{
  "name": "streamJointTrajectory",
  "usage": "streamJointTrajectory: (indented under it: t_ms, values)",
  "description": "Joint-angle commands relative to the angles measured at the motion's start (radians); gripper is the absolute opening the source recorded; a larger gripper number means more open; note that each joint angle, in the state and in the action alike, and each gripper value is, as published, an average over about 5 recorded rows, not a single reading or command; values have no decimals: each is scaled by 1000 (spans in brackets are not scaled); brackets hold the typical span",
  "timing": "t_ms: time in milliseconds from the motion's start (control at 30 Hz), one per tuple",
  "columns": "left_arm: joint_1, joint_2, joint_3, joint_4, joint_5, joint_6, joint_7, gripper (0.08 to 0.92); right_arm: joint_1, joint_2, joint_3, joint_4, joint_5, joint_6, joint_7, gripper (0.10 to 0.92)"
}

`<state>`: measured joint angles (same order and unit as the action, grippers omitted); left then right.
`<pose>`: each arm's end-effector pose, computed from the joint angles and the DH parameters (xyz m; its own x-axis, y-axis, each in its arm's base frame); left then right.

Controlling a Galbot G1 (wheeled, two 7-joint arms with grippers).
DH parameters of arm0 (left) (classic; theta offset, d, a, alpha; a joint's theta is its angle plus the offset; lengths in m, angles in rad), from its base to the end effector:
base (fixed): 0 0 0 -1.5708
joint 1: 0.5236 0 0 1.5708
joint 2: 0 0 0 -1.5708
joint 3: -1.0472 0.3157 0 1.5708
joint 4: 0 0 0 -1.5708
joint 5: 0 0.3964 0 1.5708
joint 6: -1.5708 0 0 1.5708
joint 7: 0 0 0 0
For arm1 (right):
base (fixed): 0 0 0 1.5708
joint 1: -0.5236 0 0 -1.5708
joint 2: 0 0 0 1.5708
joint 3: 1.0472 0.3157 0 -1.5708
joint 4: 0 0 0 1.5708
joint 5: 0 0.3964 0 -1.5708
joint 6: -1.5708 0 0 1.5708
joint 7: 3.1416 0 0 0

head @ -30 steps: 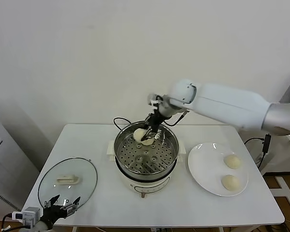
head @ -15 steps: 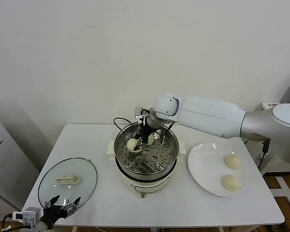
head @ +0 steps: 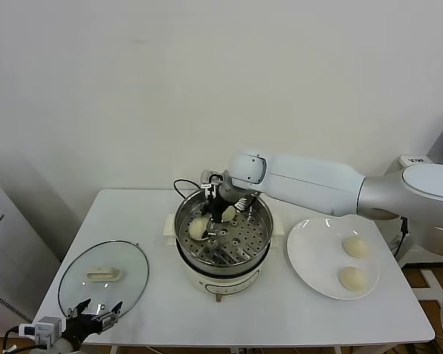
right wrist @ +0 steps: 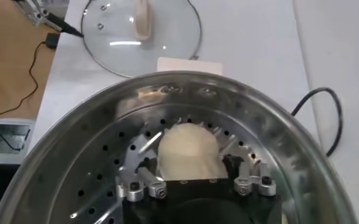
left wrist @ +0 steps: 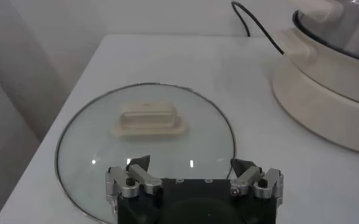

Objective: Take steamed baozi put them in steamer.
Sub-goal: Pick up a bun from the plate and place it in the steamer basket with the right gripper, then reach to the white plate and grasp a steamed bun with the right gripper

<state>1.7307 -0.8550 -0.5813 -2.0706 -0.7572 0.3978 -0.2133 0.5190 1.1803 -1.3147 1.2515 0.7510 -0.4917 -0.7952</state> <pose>0.2177 0.0976 -0.2827 -0.7826 0.0780 0.6177 0.0797 0.9965 -0.0248 0.5447 0.1681 -0.1020 -0.1276 -0.4237 0.8968 -0.9836 -0.0622 -0.1694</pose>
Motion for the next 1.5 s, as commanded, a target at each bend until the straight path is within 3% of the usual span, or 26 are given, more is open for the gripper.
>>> streamJointTrajectory:
  t_ms: [33, 333, 667, 1500]
  values:
    - [0, 0, 0, 1, 0, -1, 0, 823, 148, -150, -11, 18, -60, 75, -199, 817]
    - [1, 0, -3, -4, 0, -1, 1, 823, 336, -433, -132, 91, -225, 273, -458, 823]
    - [2, 1, -4, -12, 0, 0, 1, 823, 151, -666, -48, 96, -471, 451, -542, 823]
    - [1, 1, -2, -10, 0, 3, 0, 823, -465, -624, 470, -91, -849, 637, -539, 823]
